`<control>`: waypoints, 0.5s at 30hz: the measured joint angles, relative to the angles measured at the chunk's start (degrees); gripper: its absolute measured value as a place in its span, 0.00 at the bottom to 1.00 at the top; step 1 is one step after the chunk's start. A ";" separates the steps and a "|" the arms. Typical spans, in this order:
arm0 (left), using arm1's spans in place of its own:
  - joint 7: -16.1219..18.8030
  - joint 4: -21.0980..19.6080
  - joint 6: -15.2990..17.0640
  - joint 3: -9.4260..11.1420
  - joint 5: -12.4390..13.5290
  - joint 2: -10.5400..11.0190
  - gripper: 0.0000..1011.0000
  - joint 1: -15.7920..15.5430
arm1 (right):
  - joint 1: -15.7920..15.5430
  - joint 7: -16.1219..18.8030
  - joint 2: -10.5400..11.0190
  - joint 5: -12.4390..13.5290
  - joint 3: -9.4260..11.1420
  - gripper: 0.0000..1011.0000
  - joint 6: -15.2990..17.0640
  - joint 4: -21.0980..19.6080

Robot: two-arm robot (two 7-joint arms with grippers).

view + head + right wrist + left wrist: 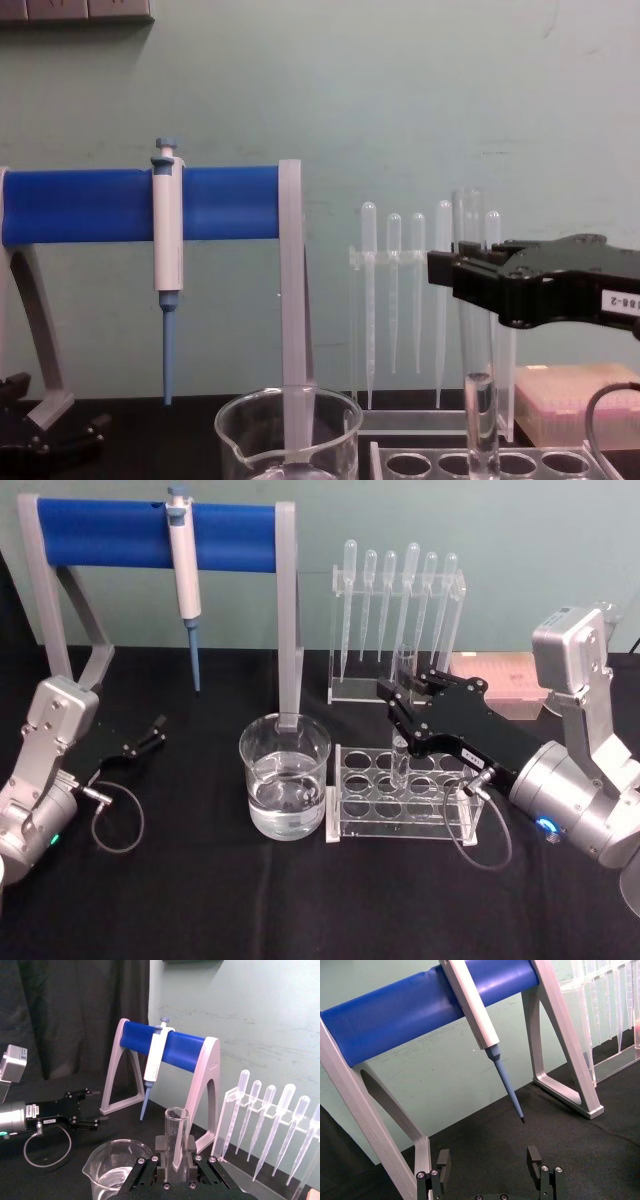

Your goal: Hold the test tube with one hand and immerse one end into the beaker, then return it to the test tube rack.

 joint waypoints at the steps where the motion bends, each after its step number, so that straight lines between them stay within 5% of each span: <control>1: 0.00 0.00 0.00 0.00 0.00 0.00 0.99 0.00 | -0.13 0.00 -0.17 -0.05 -0.08 0.22 -0.08 0.12; 15: 0.00 0.00 0.00 0.00 0.00 0.00 0.99 0.00 | -0.24 0.41 -1.35 -1.68 -1.34 0.22 -1.65 2.99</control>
